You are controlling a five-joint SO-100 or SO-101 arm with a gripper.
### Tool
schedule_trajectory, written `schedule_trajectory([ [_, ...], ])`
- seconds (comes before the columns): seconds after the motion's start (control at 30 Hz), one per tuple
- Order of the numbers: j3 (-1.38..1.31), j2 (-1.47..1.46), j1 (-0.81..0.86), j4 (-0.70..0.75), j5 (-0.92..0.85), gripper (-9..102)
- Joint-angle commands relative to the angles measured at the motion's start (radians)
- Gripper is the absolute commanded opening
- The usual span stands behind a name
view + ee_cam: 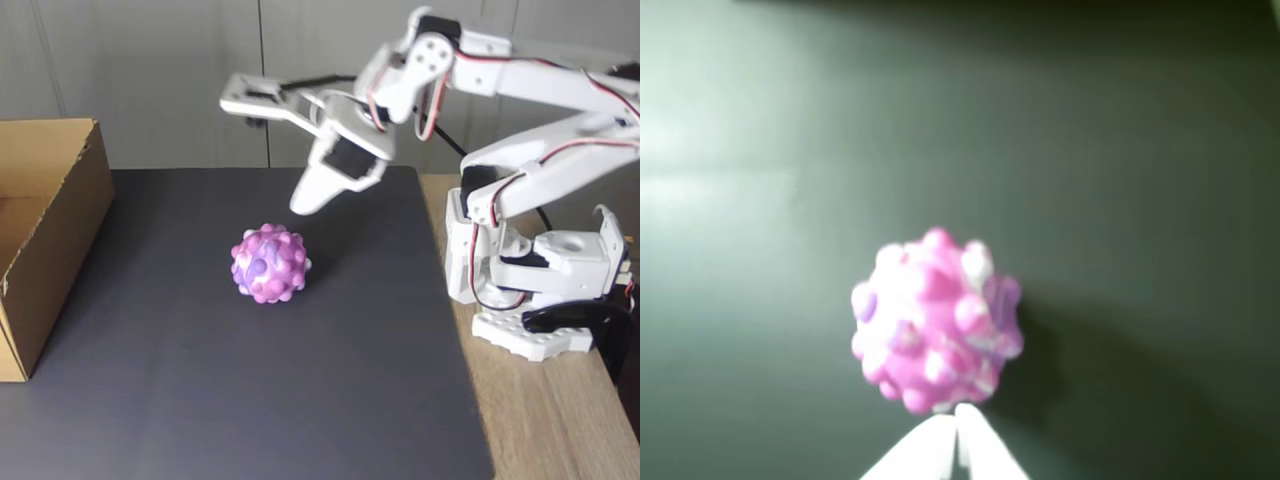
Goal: Grasp a ball and put it in the box.
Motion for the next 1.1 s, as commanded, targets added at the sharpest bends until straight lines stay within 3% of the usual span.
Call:
schedule_trajectory([
  [0.0, -0.126, -0.101, 0.0, -0.058, 0.011, 0],
  [0.5, -0.186, -0.301, 0.106, -0.189, 0.126, 12],
  [0.93, -0.055, -0.304, 0.147, -0.253, 0.233, 33],
  [1.07, 0.011, -0.276, 0.156, -0.265, 0.255, 34],
])
